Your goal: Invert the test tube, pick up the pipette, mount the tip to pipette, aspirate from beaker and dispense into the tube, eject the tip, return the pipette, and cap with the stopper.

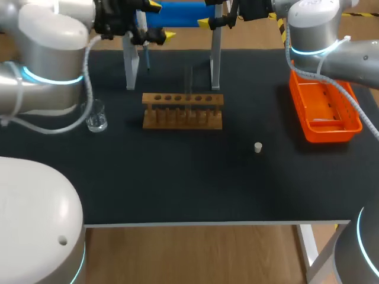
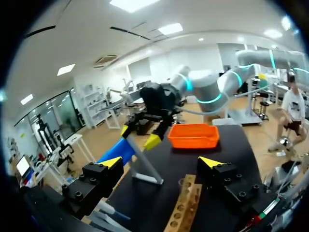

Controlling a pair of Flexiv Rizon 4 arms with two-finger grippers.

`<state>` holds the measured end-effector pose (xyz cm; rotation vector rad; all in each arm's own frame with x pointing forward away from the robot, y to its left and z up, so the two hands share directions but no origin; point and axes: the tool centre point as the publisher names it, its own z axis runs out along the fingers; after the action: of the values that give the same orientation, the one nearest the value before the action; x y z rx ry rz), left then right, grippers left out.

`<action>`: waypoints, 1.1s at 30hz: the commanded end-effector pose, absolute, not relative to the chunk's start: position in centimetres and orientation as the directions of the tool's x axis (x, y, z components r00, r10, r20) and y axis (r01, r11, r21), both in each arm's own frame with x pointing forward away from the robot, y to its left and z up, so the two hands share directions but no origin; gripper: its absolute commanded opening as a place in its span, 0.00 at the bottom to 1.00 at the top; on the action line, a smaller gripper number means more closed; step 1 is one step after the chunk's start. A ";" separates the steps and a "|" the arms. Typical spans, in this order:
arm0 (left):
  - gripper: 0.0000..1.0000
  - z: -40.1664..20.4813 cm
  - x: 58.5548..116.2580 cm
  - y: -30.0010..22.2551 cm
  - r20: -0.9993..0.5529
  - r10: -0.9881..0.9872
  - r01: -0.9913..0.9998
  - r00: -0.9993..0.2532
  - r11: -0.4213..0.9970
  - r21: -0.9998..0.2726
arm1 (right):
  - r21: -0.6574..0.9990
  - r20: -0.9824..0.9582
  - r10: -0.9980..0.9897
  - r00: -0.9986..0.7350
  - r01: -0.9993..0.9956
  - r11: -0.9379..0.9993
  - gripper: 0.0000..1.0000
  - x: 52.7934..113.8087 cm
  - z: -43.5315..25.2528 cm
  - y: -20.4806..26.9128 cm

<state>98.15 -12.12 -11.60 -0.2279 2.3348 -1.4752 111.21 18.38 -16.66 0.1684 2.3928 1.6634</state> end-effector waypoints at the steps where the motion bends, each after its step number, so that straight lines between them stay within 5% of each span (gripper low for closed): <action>1: 1.00 -12.3 97.4 -11.0 -0.149 -0.127 0.086 -0.981 0.406 -0.910 | 0.935 -0.114 0.216 -0.970 -0.031 0.354 1.00 111.3 -16.6 18.3; 33: 1.00 -20.3 96.8 -16.4 -0.099 -0.174 0.018 -0.980 0.415 -0.910 | 0.935 -0.114 0.216 -0.970 -0.031 0.354 1.00 111.3 -16.6 18.3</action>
<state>96.39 -15.68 -19.77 -0.1354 2.4840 -1.6049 111.21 18.38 -16.67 0.1684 2.3928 1.6634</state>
